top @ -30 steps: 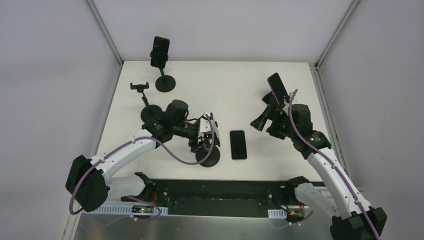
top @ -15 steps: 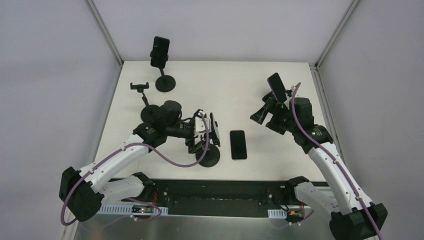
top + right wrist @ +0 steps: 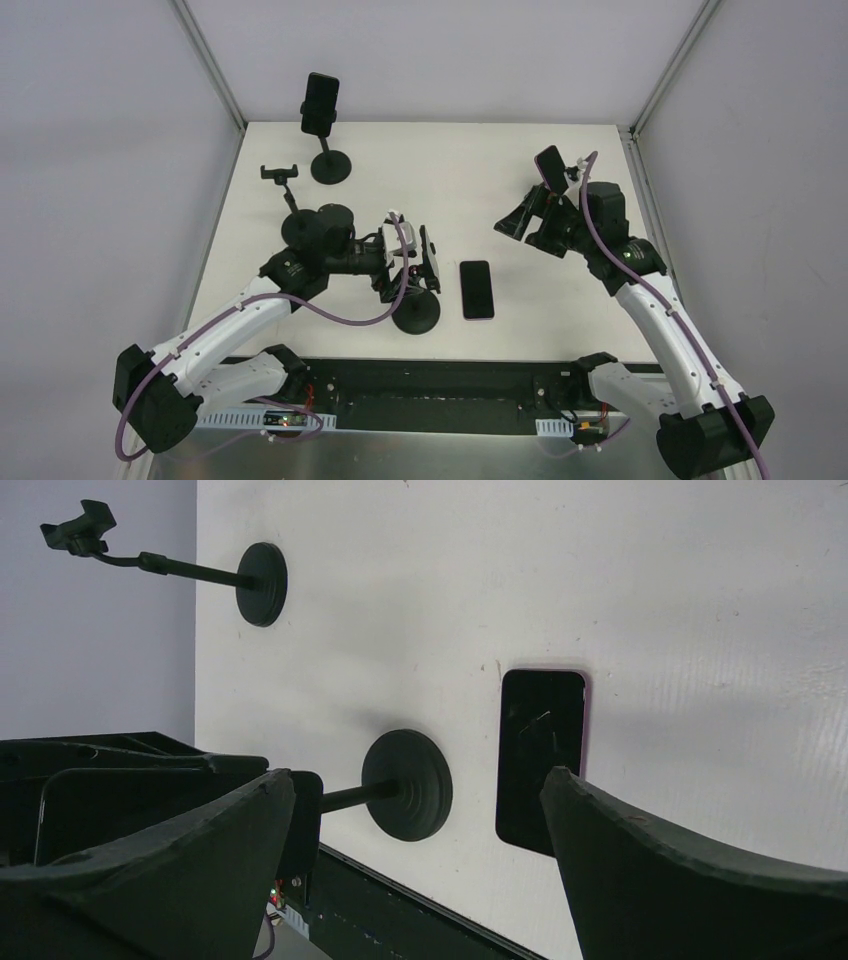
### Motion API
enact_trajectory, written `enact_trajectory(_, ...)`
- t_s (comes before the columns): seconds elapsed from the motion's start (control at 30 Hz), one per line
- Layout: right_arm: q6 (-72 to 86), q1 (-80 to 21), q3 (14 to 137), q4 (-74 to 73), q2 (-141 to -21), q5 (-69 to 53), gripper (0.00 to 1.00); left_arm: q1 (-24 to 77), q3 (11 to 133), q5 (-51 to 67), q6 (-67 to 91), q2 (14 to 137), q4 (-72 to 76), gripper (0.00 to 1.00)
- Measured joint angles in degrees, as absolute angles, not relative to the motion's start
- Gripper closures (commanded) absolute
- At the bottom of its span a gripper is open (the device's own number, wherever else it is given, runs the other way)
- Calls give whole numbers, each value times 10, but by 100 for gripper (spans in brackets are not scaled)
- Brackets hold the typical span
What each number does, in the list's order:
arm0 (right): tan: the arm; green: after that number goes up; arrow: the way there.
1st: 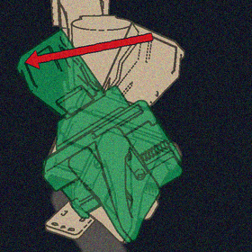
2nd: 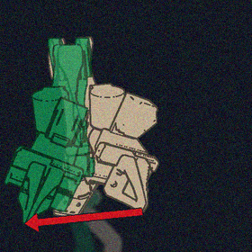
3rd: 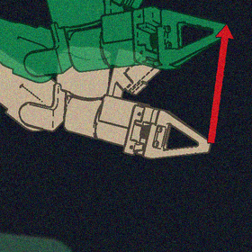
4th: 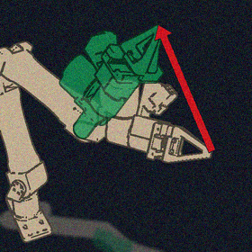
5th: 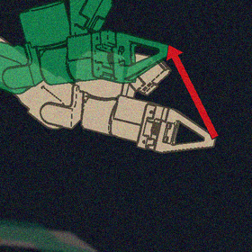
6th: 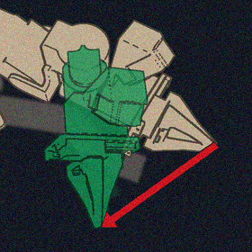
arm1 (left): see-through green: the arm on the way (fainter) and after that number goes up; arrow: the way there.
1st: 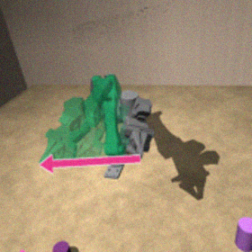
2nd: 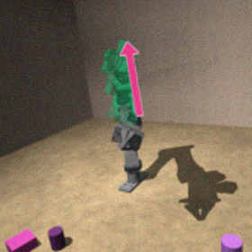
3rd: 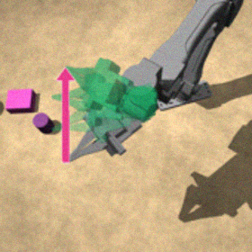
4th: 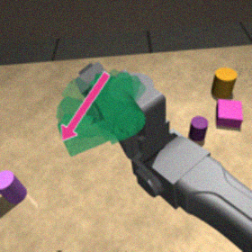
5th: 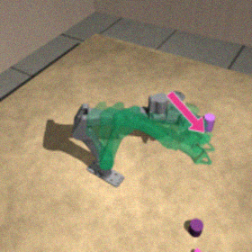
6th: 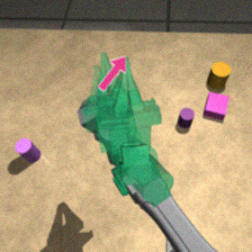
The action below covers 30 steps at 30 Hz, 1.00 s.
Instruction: Remove the phone from the phone stand
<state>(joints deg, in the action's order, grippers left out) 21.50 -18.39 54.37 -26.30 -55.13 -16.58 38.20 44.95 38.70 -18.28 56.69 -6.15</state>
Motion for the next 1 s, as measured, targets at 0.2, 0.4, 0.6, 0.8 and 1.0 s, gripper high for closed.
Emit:
enact_trajectory(0.2, 213, -183, 548, -264, -562, -184, 1, 383, 442, 383, -146, 569, -41, 24)
enact_trajectory(0.4, 213, -182, 548, -264, -562, -185, 1, 391, 442, 368, -139, 583, -27, 25)
enact_trajectory(0.6, 213, -182, 548, -265, -562, -185, 1, 394, 442, 357, -139, 597, -19, 28)
enact_trajectory(0.8, 213, -182, 548, -264, -562, -185, 1, 394, 442, 354, -139, 604, -11, 36)
enact_trajectory(1.0, 210, -182, 548, -265, -563, -186, 1, 394, 444, 355, -135, 619, -4, 54)
